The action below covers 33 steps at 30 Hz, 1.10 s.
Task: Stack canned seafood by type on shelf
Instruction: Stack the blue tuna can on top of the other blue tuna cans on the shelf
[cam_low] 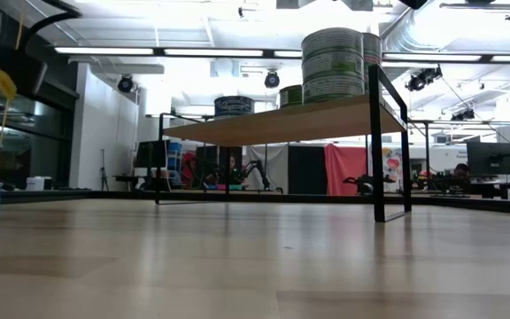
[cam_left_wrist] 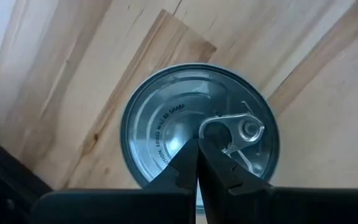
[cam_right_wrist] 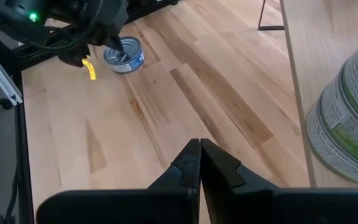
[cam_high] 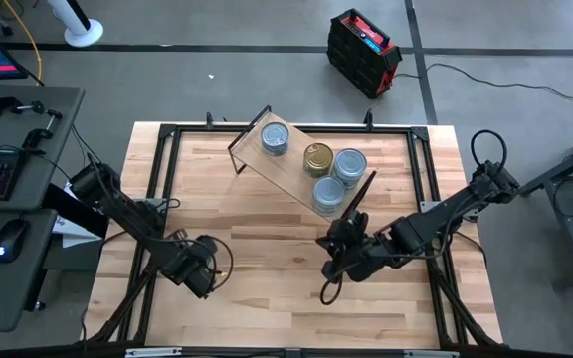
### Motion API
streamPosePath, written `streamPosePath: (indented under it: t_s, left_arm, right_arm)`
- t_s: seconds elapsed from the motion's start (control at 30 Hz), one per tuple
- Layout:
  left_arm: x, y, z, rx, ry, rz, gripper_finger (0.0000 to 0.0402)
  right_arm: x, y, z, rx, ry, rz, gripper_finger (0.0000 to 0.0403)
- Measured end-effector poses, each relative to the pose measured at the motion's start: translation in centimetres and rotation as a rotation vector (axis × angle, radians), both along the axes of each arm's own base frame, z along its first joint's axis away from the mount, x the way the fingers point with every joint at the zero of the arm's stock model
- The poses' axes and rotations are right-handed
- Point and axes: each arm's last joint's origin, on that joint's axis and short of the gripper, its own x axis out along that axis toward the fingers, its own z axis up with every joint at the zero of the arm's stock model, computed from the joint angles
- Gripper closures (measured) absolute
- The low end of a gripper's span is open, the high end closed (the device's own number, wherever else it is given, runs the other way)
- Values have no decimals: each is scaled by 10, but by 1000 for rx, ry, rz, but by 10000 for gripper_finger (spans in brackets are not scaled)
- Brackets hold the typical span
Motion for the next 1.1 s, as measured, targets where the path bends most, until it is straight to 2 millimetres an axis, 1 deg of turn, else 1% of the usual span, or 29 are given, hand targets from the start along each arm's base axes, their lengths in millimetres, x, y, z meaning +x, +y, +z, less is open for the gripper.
streamPosePath:
  t_s: [0.17,0.23,0.33,0.43,0.53,0.57,0.63,0.7,0.77,0.83,0.87,0.97,1.03,1.1]
  left_arm:
    - [1,-1,-7,-21,-77,82,401]
    - [6,-3,-8,-40,-144,95,401]
    - [21,-7,-7,-82,-296,102,401]
    - [43,-10,-8,-149,-468,105,401]
    - [73,-12,-14,-217,-636,107,401]
    - [83,-12,-19,-239,-681,113,401]
    - [107,-12,-29,-287,-742,123,401]
    - [128,-12,-30,-357,-740,76,401]
    - [141,-10,-23,-386,-700,-8,401]
    - [144,-9,-7,-356,-686,-93,401]
    - [143,-9,5,-345,-700,-133,401]
    - [132,-7,39,-323,-760,-218,401]
    - [119,-6,54,-298,-760,-249,401]
    - [105,-6,67,-252,-754,-273,401]
  right_arm:
    - [-1,3,0,28,9,27,403]
    - [-1,5,0,50,9,51,403]
    - [-3,12,1,77,1,89,403]
    - [-6,19,2,85,-6,115,403]
    - [-8,25,2,95,-13,128,403]
    - [-9,26,3,99,-19,133,403]
    - [-9,29,4,109,-38,141,403]
    - [-7,32,7,125,-69,149,403]
    - [-6,33,9,145,-96,151,403]
    - [-3,35,8,160,-100,168,403]
    - [-2,36,5,163,-90,176,403]
    - [7,39,-9,185,-40,176,403]
    - [16,42,-24,236,17,190,403]
    - [29,46,-43,282,70,210,403]
